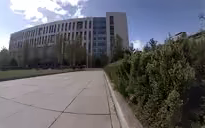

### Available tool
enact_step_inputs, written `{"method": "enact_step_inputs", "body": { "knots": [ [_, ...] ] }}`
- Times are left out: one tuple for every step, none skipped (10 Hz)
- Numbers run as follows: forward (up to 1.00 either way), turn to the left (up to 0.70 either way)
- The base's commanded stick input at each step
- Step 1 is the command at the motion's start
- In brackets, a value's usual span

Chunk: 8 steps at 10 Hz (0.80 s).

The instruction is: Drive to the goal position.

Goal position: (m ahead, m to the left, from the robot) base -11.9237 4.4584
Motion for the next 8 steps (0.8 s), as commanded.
{"method": "enact_step_inputs", "body": {
  "knots": [
    [0.04,0.0],
    [0.04,0.0],
    [0.04,0.0],
    [0.04,0.0],
    [0.04,0.0],
    [0.04,0.0],
    [0.04,0.0],
    [0.05,0.0]
  ]
}}
